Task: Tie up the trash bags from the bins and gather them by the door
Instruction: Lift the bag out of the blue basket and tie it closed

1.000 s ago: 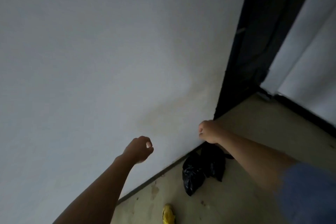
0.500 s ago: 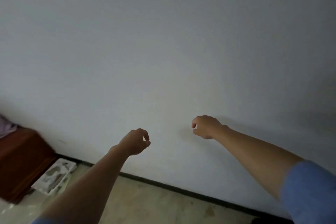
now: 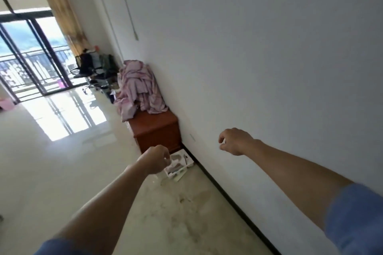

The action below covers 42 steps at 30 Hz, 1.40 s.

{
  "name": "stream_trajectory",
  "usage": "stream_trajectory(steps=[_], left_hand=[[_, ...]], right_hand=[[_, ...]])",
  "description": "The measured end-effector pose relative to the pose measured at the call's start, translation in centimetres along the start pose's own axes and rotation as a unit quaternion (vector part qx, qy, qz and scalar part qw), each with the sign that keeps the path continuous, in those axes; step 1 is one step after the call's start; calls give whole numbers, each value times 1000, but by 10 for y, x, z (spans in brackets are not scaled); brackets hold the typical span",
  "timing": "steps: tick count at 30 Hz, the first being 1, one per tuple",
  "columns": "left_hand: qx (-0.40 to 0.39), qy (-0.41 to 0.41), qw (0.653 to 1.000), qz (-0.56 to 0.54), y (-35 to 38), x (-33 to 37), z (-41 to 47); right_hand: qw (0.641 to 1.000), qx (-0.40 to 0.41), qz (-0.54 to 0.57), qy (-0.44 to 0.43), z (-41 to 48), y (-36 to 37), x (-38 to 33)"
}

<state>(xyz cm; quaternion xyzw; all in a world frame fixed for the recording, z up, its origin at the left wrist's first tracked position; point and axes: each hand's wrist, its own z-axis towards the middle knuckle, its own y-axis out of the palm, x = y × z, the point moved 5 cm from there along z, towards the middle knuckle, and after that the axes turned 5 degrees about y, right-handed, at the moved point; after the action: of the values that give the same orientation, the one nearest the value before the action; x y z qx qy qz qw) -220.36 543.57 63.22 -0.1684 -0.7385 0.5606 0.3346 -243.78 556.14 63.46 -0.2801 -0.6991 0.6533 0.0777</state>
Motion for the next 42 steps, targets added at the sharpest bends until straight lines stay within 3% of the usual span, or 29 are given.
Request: stream_trajectory(steps=[14,22,31,42], left_hand=[[94,-221,968,-67,-76,-218,78],[126,-329,929,-109,-113,-350,88],[127,-354,917,-137,-162,-551,151],[99,-326,929,-143,-257,-761,270]], right_hand=[[969,-56,-37,-239,269,19,-256],[933,-71,-61,-346,357,46,-420],[940,-70,-72,-325,487,97,-589],[958,-81,-72,-265,654,122,-760]])
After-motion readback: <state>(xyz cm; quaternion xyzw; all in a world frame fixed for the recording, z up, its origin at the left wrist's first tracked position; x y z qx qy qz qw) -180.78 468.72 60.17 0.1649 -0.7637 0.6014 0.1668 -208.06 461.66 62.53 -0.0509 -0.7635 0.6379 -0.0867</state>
